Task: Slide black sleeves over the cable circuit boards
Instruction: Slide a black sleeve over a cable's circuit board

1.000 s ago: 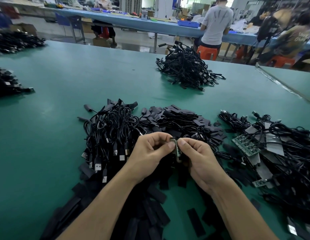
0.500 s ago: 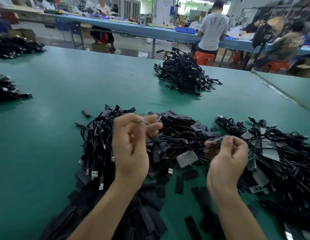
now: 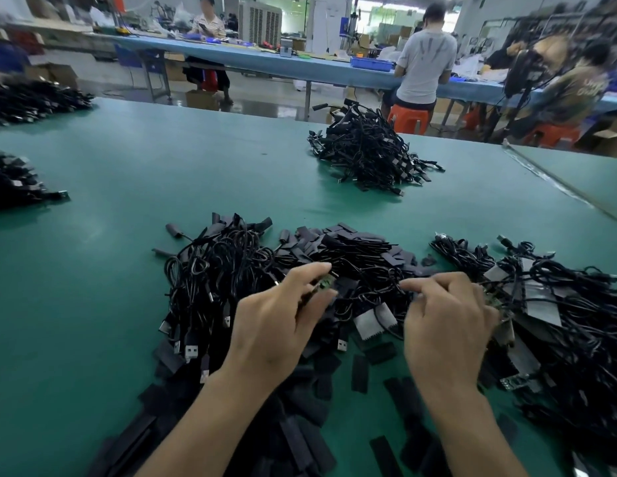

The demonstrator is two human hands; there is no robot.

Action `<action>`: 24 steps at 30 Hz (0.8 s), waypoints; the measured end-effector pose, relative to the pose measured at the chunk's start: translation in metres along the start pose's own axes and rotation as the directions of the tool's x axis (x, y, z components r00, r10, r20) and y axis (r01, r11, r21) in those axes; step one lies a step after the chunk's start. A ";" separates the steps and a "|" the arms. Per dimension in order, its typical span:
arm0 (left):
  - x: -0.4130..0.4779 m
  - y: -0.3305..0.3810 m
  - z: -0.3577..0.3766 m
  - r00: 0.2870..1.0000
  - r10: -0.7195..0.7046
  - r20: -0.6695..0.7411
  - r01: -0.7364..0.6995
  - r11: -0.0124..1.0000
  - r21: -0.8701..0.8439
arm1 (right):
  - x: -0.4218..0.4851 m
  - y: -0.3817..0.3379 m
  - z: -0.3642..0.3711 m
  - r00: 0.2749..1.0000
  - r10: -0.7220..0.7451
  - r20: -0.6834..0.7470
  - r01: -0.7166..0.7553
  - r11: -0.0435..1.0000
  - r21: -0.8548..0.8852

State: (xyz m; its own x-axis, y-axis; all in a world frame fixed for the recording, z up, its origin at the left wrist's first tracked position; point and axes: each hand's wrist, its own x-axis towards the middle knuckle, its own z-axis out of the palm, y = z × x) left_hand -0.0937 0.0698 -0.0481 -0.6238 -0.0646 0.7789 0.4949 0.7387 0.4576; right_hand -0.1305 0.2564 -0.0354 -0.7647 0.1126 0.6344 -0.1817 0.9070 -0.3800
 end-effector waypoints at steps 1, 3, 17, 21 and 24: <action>-0.002 -0.001 0.000 0.998 -0.040 0.044 0.038 0.998 0.054 | -0.001 -0.006 -0.001 0.997 -0.077 0.028 0.077 0.997 0.015; -0.004 -0.003 0.002 0.992 -0.091 0.087 0.079 0.988 0.131 | -0.004 -0.017 -0.001 0.963 -0.236 0.127 0.230 0.971 0.062; -0.001 -0.001 -0.004 0.971 -0.235 -0.054 0.237 0.970 0.045 | -0.021 -0.025 0.017 0.740 -0.349 0.575 0.314 0.935 0.163; -0.002 -0.003 -0.003 0.965 -0.260 -0.025 0.260 0.965 -0.023 | -0.014 -0.018 0.010 0.770 -0.391 0.504 0.262 0.914 0.308; -0.004 -0.006 0.002 0.955 -0.295 0.003 0.295 0.953 -0.067 | -0.014 -0.016 0.012 0.825 -0.400 0.400 0.289 0.905 0.311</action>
State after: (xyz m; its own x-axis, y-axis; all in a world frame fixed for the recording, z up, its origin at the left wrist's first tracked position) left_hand -0.0954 0.0664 -0.0549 -0.7438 -0.2780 0.6078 0.3282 0.6403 0.6945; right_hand -0.1243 0.2356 -0.0467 -0.8049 -0.4325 0.4063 -0.5777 0.7276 -0.3698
